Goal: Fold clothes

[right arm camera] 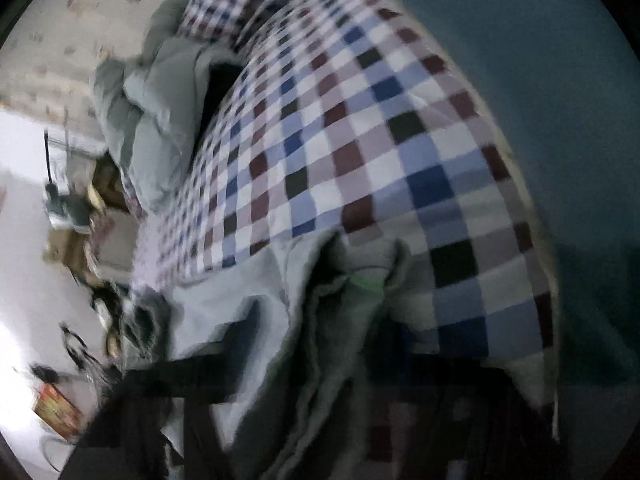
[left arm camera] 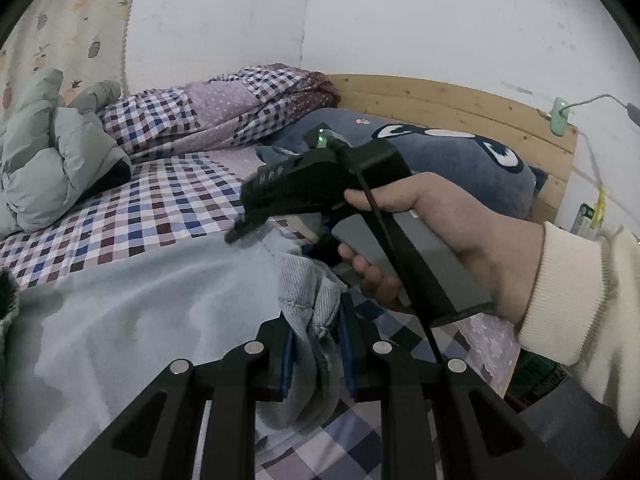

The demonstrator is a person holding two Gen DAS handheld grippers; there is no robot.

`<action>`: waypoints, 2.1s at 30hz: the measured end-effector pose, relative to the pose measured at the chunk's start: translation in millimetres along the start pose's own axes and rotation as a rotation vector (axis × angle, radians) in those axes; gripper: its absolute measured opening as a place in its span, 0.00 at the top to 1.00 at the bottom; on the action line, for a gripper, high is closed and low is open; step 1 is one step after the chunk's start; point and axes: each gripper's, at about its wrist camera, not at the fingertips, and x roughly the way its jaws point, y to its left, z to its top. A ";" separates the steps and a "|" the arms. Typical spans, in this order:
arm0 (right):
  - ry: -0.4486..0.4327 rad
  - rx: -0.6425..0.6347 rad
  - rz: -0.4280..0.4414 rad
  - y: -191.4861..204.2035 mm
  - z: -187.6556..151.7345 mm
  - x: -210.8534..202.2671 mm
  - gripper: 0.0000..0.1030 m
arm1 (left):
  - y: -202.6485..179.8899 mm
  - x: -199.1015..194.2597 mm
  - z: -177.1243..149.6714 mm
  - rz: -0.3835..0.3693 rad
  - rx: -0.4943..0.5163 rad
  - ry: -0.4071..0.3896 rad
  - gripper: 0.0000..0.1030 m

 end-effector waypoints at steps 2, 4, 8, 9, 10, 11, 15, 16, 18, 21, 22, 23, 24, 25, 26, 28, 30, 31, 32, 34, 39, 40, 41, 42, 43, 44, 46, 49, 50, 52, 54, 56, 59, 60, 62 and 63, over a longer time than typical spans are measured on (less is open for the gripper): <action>-0.025 -0.053 -0.032 14.3 -0.5 -6.3 0.83 | 4.5 -3.8 1.7 -0.001 -0.023 -0.004 0.81; -0.056 -0.080 -0.043 27.0 -0.7 -16.9 0.85 | 9.8 -10.9 3.6 -0.002 -0.042 -0.017 0.81; -0.133 -0.133 -0.042 72.8 1.4 -41.8 0.86 | 24.8 -35.8 13.7 -0.011 -0.095 -0.074 0.81; -0.148 -0.152 -0.045 87.8 1.3 -46.8 0.86 | 29.9 -44.4 17.3 -0.010 -0.113 -0.095 0.81; -0.164 -0.172 -0.048 103.2 1.0 -51.5 0.86 | 35.2 -53.2 20.9 -0.010 -0.131 -0.116 0.81; -0.179 -0.193 -0.049 120.3 0.3 -55.4 0.86 | 40.0 -61.8 24.3 -0.010 -0.150 -0.137 0.81; -0.228 -0.277 -0.047 193.1 -3.1 -62.1 0.87 | 71.5 -104.9 38.2 -0.015 -0.255 -0.225 0.81; -0.238 -0.294 -0.047 210.1 -4.3 -62.3 0.87 | 80.9 -114.8 40.5 -0.024 -0.286 -0.244 0.81; -0.254 -0.326 -0.048 243.7 -7.5 -60.7 0.87 | 104.6 -137.4 43.7 -0.031 -0.366 -0.283 0.81; -0.261 -0.369 -0.047 297.1 -14.8 -51.2 0.87 | 136.2 -168.6 43.5 -0.027 -0.451 -0.337 0.81; -0.262 -0.384 -0.054 313.6 -18.0 -47.5 0.87 | 146.9 -179.4 42.9 -0.022 -0.476 -0.355 0.81; -0.263 -0.400 -0.062 329.4 -21.4 -43.9 0.87 | 155.8 -189.4 41.2 -0.009 -0.490 -0.373 0.81; -0.265 -0.413 -0.068 343.6 -25.0 -41.1 0.87 | 164.4 -199.3 39.2 0.005 -0.503 -0.390 0.81; -0.266 -0.428 -0.072 358.3 -29.2 -37.4 0.87 | 173.0 -209.2 37.3 0.018 -0.516 -0.408 0.81; -0.268 -0.444 -0.076 373.4 -33.5 -33.2 0.87 | 180.1 -217.7 35.0 0.031 -0.528 -0.423 0.81; -0.263 -0.476 -0.086 403.6 -41.8 -22.3 0.87 | 194.8 -236.1 30.0 0.050 -0.555 -0.455 0.81; -0.255 -0.508 -0.096 434.3 -50.3 -8.9 0.87 | 210.3 -256.0 23.7 0.082 -0.576 -0.486 0.81; -0.250 -0.524 -0.102 449.2 -55.4 0.0 0.87 | 217.3 -263.7 19.6 0.098 -0.590 -0.496 0.81; -0.244 -0.541 -0.108 464.0 -60.7 9.6 0.87 | 224.1 -271.1 15.3 0.114 -0.604 -0.505 0.81; -0.232 -0.576 -0.119 492.4 -72.1 30.0 0.87 | 241.6 -286.0 2.3 0.141 -0.651 -0.525 0.81; -0.188 -0.648 -0.136 547.3 -103.7 87.2 0.88 | 284.9 -320.6 -33.4 0.221 -0.760 -0.558 0.82; -0.183 -0.658 -0.140 555.0 -108.7 96.5 0.88 | 292.2 -325.1 -39.3 0.233 -0.774 -0.561 0.82; -0.177 -0.671 -0.146 561.9 -114.2 106.0 0.88 | 299.4 -329.5 -44.9 0.244 -0.787 -0.563 0.82; -0.172 -0.684 -0.151 568.8 -120.0 115.7 0.88 | 306.4 -335.6 -53.4 0.261 -0.803 -0.560 0.82; -0.167 -0.698 -0.160 574.7 -126.0 125.2 0.88 | 312.1 -337.5 -60.9 0.277 -0.817 -0.553 0.82; -0.164 -0.712 -0.170 580.2 -132.1 134.6 0.88 | 317.6 -338.9 -68.3 0.292 -0.832 -0.545 0.82; -0.145 -0.737 -0.196 585.2 -142.9 158.5 0.88 | 328.6 -341.6 -83.0 0.323 -0.860 -0.530 0.82; -0.097 -0.769 -0.251 586.2 -156.6 199.0 0.88 | 350.3 -334.4 -110.3 0.360 -0.932 -0.474 0.81; -0.073 -0.777 -0.273 583.5 -159.5 212.5 0.88 | 357.8 -329.4 -119.2 0.361 -0.964 -0.452 0.81; -0.023 -0.790 -0.308 576.2 -163.4 235.7 0.87 | 372.6 -314.3 -136.6 0.354 -1.038 -0.383 0.81; 0.018 -0.799 -0.318 568.8 -164.3 247.7 0.85 | 374.1 -308.8 -140.7 0.362 -1.049 -0.362 0.81; 0.042 -0.802 -0.313 563.8 -163.1 250.1 0.84 | 374.9 -303.7 -144.2 0.372 -1.056 -0.342 0.81; 0.065 -0.812 -0.291 562.2 -159.0 237.5 0.77 | 372.1 -301.4 -146.4 0.378 -1.054 -0.335 0.81; 0.071 -0.815 -0.265 562.8 -158.0 230.1 0.64 | 370.2 -301.1 -146.4 0.380 -1.053 -0.335 0.81; 0.069 -0.823 -0.209 564.6 -155.7 211.9 0.49 | 366.8 -300.6 -147.5 0.396 -1.057 -0.325 0.81; 0.056 -0.830 -0.190 565.3 -153.9 201.5 0.46 | 365.8 -300.2 -147.7 0.413 -1.060 -0.319 0.81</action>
